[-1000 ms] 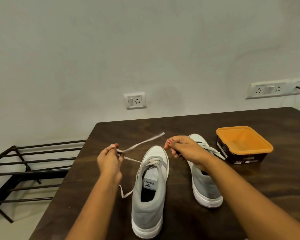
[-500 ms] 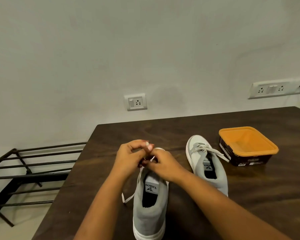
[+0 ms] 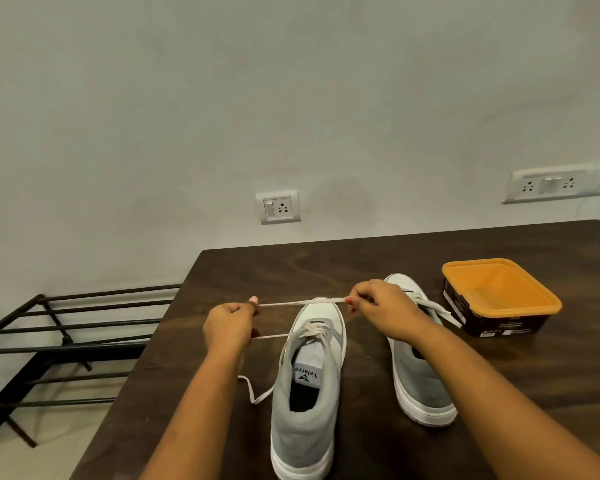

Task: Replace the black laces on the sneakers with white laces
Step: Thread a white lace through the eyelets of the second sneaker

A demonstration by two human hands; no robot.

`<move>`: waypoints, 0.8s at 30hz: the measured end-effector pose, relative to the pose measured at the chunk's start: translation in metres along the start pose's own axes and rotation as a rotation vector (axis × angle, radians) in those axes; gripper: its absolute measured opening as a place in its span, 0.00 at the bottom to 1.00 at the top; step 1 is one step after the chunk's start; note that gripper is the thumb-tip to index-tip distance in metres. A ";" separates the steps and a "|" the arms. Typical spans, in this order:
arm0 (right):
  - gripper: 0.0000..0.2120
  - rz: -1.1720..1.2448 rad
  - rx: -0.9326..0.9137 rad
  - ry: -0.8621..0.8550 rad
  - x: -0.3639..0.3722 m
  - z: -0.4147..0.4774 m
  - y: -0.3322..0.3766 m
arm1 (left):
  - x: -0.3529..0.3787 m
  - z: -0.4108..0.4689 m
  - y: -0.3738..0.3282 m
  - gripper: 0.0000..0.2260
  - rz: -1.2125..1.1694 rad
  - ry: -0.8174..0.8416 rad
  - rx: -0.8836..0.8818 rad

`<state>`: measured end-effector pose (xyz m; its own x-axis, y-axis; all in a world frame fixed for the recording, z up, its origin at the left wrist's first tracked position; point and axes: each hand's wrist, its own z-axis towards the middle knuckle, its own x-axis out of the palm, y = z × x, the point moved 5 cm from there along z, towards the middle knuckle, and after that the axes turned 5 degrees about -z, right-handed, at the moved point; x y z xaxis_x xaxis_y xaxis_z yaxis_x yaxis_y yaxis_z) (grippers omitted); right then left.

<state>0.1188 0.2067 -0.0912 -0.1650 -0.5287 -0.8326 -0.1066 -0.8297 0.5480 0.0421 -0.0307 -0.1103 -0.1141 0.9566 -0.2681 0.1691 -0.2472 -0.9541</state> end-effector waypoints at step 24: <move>0.14 0.046 0.180 0.106 0.039 -0.008 0.019 | 0.048 -0.030 -0.023 0.04 0.344 0.495 0.415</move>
<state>0.1188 0.1692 -0.1137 -0.0712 -0.5893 -0.8048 -0.2764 -0.7636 0.5836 0.0624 0.0253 -0.0967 0.3514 0.7475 -0.5638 -0.2806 -0.4904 -0.8251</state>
